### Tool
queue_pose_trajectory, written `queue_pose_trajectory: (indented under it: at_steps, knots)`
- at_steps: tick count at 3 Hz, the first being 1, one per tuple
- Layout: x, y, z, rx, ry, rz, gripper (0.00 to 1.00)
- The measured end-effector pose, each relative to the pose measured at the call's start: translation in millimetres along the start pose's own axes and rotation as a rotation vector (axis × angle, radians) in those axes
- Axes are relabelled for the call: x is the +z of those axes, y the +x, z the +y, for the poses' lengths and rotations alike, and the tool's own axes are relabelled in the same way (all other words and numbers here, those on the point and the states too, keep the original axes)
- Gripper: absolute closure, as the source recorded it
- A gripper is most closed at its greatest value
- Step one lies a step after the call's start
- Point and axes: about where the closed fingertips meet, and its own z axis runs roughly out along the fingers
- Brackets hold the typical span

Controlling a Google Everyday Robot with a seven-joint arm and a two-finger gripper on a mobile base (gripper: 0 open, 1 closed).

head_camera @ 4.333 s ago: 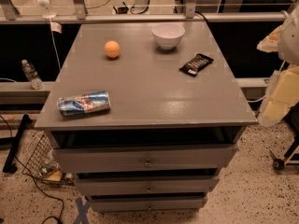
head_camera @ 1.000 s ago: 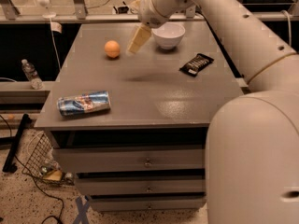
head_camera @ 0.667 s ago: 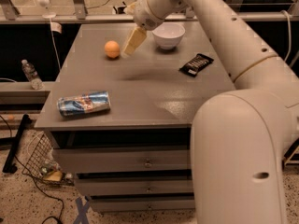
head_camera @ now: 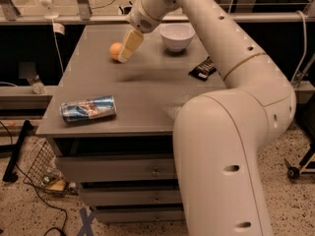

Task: Move orange near redbull can

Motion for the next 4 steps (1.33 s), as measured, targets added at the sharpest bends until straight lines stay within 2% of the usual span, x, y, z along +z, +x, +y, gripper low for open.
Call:
queue_pose_trajectory:
  at_steps: [1, 2, 4]
  knots:
    - [13.4, 1.4, -2.1, 0.094, 0.000, 0.038, 0.00]
    - [21.8, -0.3, 0.4, 0.128, -0.010, 0.057, 0.00]
    - [44.3, -1.1, 8.1, 0.152, -0.053, 0.090, 0.00]
